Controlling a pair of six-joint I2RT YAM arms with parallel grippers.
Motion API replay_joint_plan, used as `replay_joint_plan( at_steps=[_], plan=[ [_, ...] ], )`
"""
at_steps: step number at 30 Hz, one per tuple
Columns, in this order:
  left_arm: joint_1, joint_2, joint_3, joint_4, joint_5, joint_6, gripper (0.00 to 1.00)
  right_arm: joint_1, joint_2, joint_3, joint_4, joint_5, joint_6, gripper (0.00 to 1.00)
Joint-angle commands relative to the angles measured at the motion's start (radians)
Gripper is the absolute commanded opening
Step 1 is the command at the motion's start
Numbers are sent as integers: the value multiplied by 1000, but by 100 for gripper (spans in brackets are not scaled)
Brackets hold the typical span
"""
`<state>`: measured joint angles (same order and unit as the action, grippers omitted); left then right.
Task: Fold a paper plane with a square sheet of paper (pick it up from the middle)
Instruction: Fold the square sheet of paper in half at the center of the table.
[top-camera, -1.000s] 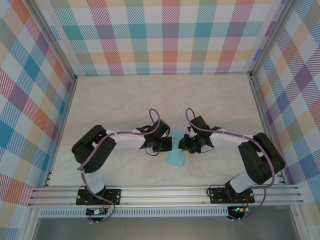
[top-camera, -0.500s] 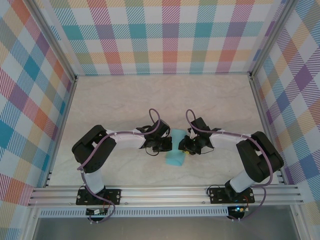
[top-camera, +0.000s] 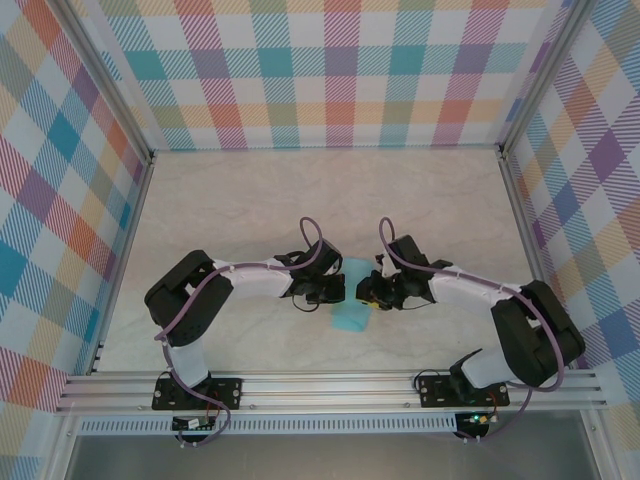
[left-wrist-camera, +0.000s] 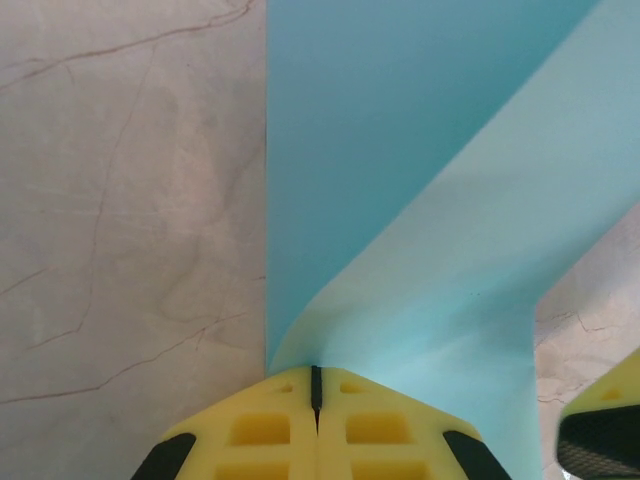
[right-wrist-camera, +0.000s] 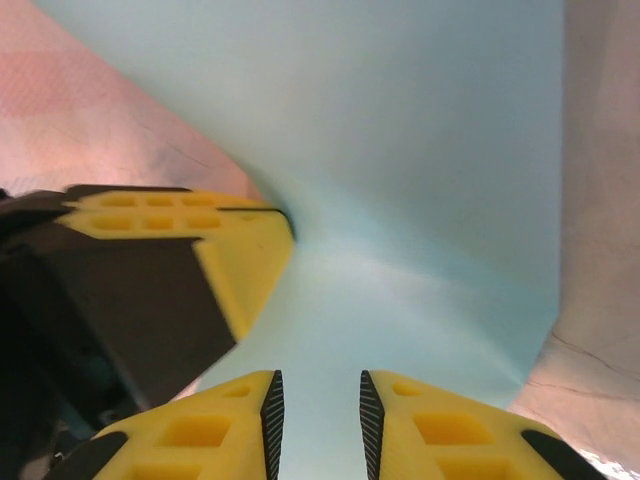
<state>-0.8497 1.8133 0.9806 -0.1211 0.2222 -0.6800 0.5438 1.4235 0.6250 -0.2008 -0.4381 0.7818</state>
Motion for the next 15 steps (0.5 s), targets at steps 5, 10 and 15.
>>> replay_joint_plan(
  at_steps=[5,10,15],
  plan=[
    [-19,34,2,-71,-23,20,0,1,73,-68,50,5,20,29],
    [-19,32,-3,-77,-25,23,0,1,76,-76,11,37,6,29],
    [-19,29,-3,-77,-24,24,0,1,-7,-65,-10,-3,6,30]
  ],
)
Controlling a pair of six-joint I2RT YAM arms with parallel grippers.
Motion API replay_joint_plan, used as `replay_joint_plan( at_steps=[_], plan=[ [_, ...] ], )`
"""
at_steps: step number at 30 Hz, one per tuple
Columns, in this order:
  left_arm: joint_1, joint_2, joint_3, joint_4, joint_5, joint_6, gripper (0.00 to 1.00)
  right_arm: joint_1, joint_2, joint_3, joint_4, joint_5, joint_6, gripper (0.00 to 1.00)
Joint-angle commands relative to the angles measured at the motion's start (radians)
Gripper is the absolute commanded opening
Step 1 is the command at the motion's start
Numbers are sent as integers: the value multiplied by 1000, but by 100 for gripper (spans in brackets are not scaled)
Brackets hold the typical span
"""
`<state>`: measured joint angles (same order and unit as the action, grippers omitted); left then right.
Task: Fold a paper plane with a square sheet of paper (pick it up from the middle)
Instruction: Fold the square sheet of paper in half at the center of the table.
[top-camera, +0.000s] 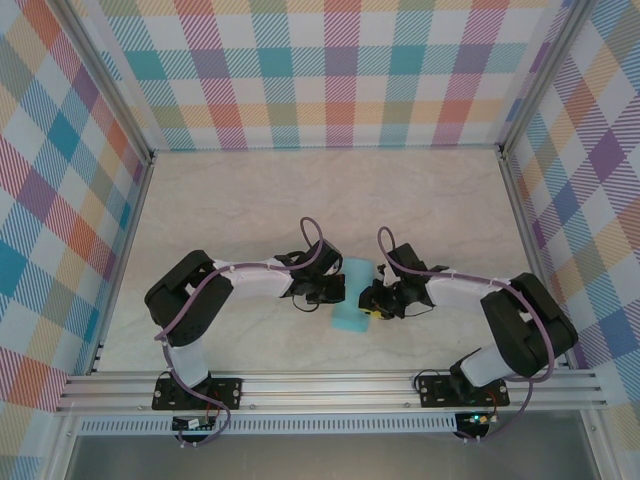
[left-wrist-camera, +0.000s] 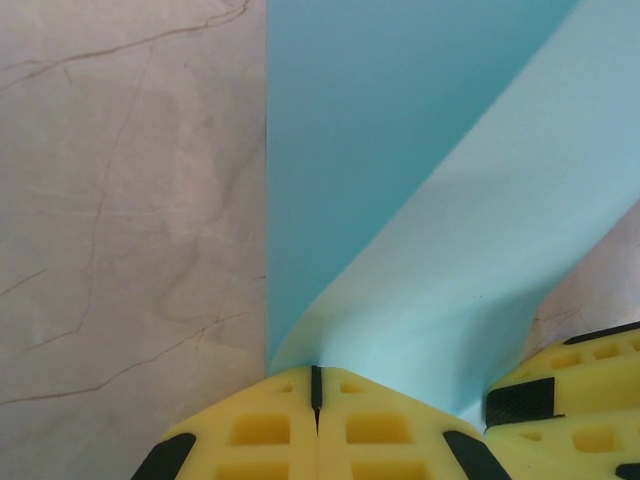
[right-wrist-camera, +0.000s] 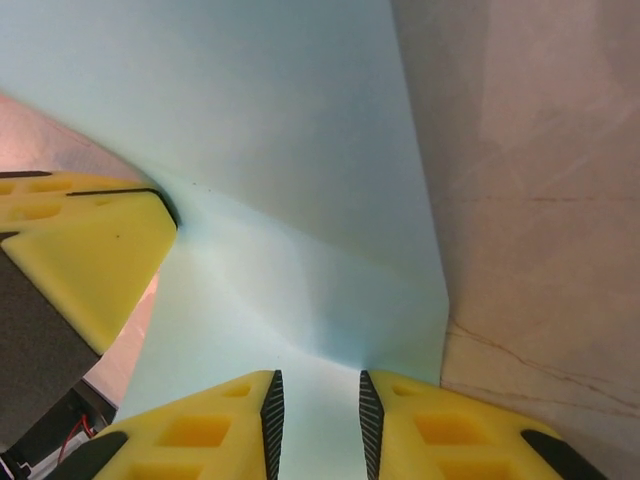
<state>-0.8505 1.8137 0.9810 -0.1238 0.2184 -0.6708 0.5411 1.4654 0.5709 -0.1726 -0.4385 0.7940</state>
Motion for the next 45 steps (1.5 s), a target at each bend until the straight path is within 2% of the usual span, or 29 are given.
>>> replay_joint_plan(
  at_steps=[1,9,17,23,27,39,45],
  plan=[
    [-18,28,-1,-74,-21,14,0,6,-62,-11,-34,-17,-6,30],
    [-18,25,-2,-73,-22,16,0,24,-60,-40,48,-81,33,30],
    [-18,26,-3,-76,-26,20,0,28,18,-77,47,-46,25,30],
    [-18,21,-7,-77,-25,20,0,31,-70,-69,0,-42,25,30],
    [-19,20,-4,-77,-24,20,0,45,-122,-68,9,-84,26,31],
    [-18,19,0,-77,-23,21,0,66,-21,-126,75,-88,37,31],
    [-19,15,-3,-79,-22,21,0,69,-106,-112,23,-73,34,32]
  ],
)
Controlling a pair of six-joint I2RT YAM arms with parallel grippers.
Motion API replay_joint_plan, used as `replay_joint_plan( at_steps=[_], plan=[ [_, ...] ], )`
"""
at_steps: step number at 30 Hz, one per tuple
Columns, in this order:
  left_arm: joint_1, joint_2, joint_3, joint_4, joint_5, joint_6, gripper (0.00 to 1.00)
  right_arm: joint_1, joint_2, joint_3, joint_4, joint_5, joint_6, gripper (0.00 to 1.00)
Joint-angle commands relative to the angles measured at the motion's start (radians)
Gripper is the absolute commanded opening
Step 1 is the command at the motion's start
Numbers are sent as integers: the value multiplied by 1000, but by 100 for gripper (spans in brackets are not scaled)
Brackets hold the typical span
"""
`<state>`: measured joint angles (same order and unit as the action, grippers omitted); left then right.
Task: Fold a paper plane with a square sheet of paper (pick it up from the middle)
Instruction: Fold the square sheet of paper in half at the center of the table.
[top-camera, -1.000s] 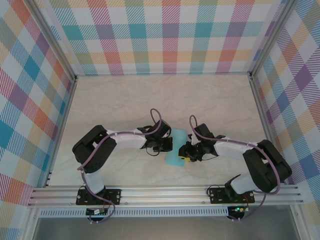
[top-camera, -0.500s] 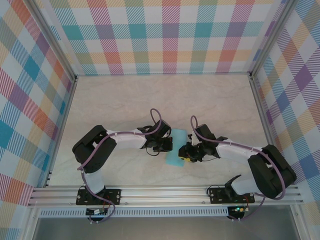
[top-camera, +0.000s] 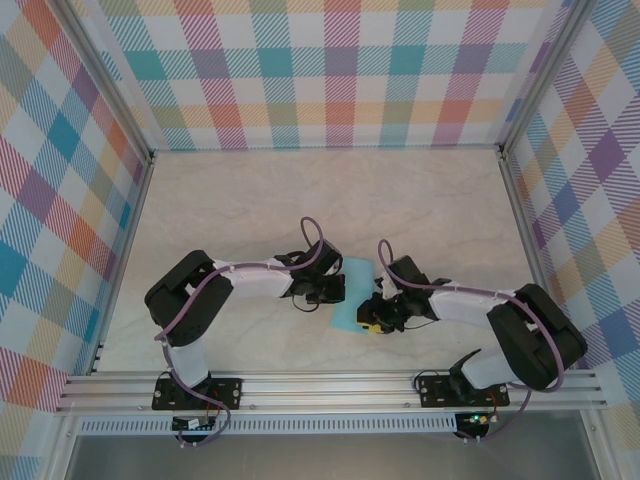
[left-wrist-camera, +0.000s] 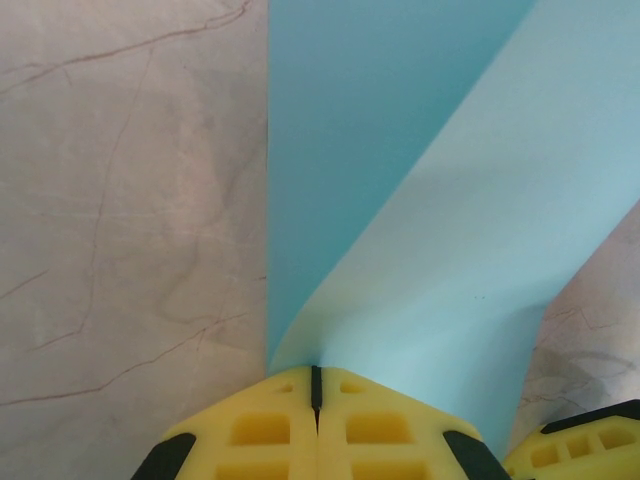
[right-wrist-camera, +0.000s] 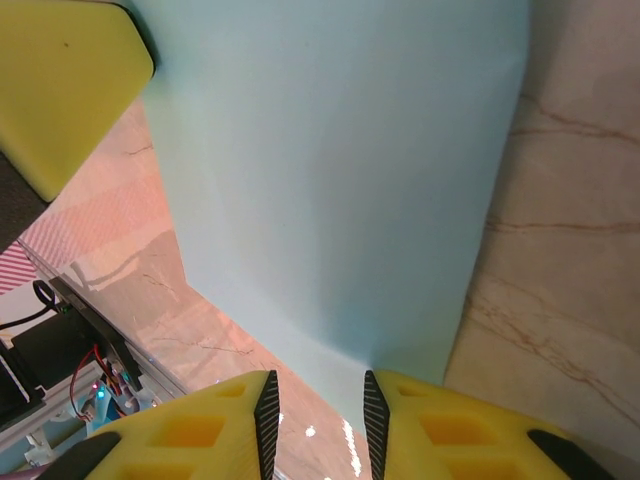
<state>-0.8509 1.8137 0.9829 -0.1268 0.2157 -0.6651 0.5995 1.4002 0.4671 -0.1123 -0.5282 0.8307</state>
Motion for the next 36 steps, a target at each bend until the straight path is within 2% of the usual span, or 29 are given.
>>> replay_joint_plan(
  at_steps=[1,5,9,16,21,25,30,36],
  plan=[
    [-17,13,-6,-76,-19,15,0,12,-60,-10,-42,18,-2,33],
    [-17,7,-5,-81,-22,17,0,15,-96,-24,-34,3,-4,34],
    [-18,6,-6,-79,-22,16,0,23,-46,-40,22,-37,-5,34],
    [-17,6,-3,-83,-22,19,0,25,25,-63,-2,33,-7,31],
    [-17,5,-2,-86,-21,21,0,25,-79,-26,-72,64,-13,32],
    [-18,1,-6,-88,-22,23,0,21,-149,38,-122,143,-33,32],
    [-18,3,-7,-86,-22,25,0,-8,-137,78,-74,180,-35,31],
    [-18,6,-6,-85,-18,25,0,-36,-57,69,15,130,-36,31]
  ],
)
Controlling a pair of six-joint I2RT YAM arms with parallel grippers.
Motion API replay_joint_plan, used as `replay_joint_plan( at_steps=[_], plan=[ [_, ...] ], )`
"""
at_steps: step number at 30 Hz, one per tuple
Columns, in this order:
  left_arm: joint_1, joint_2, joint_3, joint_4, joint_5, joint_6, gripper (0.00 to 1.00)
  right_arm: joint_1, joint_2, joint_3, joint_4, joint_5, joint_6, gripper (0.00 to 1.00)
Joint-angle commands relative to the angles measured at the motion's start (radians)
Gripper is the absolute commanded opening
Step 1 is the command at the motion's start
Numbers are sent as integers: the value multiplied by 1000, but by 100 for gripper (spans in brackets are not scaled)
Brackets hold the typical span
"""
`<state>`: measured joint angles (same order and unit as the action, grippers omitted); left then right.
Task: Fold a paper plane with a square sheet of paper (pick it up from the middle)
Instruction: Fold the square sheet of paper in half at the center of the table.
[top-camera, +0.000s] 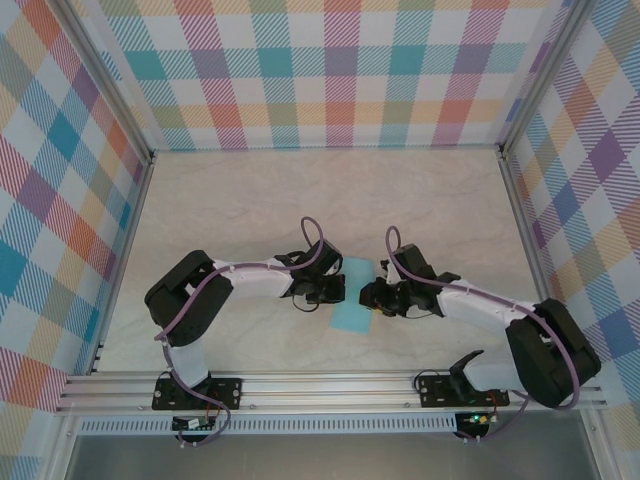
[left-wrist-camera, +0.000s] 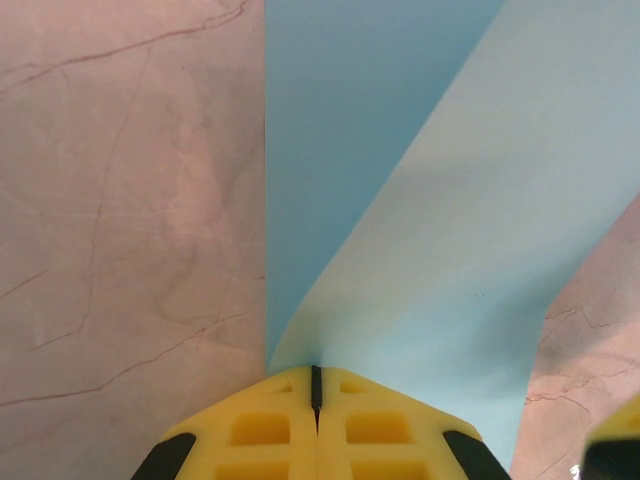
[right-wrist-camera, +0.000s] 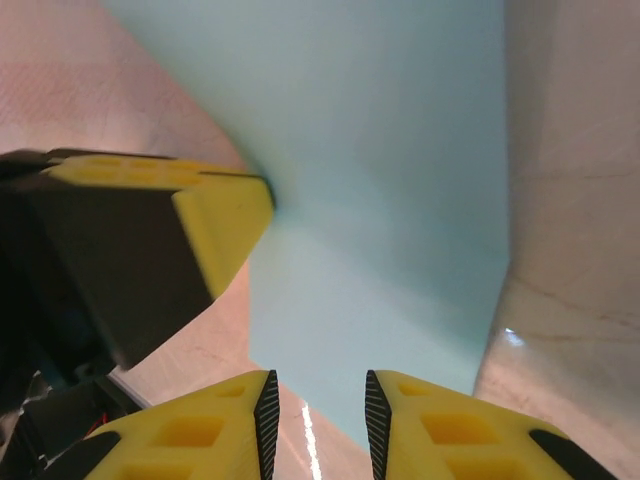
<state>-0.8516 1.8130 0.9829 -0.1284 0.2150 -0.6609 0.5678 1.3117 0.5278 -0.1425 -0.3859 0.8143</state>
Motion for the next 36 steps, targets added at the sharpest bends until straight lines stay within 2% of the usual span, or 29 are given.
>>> replay_joint_plan(
  at_steps=[1,7,17,24,30,36],
  plan=[
    [-18,6,-6,-83,-17,21,0,-6,44,1,57,-19,-22,31],
    [-17,10,-3,-83,-16,22,0,-14,117,-47,81,-29,-27,31],
    [-17,15,1,-88,-17,24,0,-26,-1,28,29,-11,-70,32],
    [-17,16,0,-89,-16,25,0,-65,101,37,116,-69,-87,33],
    [-18,16,-1,-91,-19,24,0,-71,182,-37,217,-66,-64,32],
    [-18,14,-7,-94,-21,27,0,-72,123,-20,181,-76,-67,33]
  ],
)
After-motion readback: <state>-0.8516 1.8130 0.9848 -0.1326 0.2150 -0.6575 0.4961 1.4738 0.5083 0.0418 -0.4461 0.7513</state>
